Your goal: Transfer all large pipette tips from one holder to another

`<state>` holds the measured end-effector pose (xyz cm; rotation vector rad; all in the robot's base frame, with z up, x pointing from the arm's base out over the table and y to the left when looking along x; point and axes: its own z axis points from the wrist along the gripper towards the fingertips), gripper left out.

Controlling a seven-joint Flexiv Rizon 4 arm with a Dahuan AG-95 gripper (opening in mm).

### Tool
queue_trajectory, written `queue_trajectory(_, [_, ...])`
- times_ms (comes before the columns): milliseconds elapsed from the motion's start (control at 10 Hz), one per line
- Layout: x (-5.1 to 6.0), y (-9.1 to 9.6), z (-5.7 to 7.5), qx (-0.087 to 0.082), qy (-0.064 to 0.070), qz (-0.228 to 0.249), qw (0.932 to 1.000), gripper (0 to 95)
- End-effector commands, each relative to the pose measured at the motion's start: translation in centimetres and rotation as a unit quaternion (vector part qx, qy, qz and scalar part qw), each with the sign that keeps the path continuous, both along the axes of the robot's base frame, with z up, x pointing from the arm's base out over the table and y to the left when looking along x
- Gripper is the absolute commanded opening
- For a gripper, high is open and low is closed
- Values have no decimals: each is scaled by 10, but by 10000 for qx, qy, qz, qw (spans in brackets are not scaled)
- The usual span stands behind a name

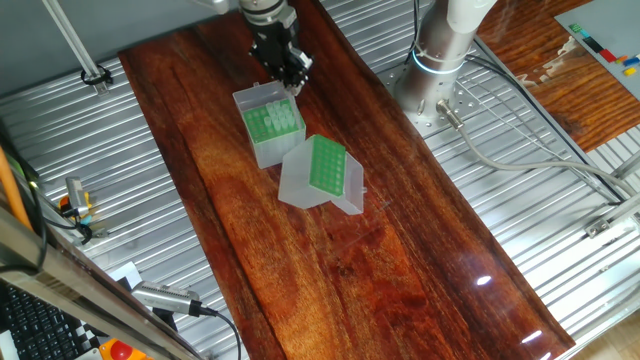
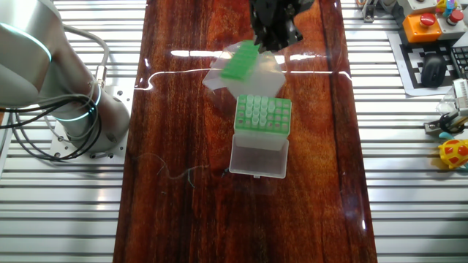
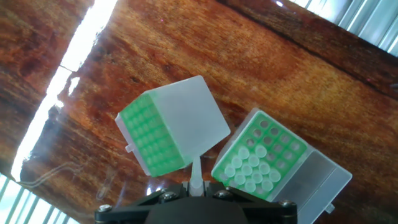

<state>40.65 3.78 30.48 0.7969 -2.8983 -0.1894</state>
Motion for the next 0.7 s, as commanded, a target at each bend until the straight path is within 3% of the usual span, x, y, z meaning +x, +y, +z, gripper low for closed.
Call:
queue_trajectory(100, [-1, 0, 3, -53, 53, 85, 9999, 0])
queue_trajectory(600, [-4, -7, 0, -84, 83, 206, 9997, 0])
queue_trajectory(700, [-4, -7, 0, -165, 159, 166, 9996, 0])
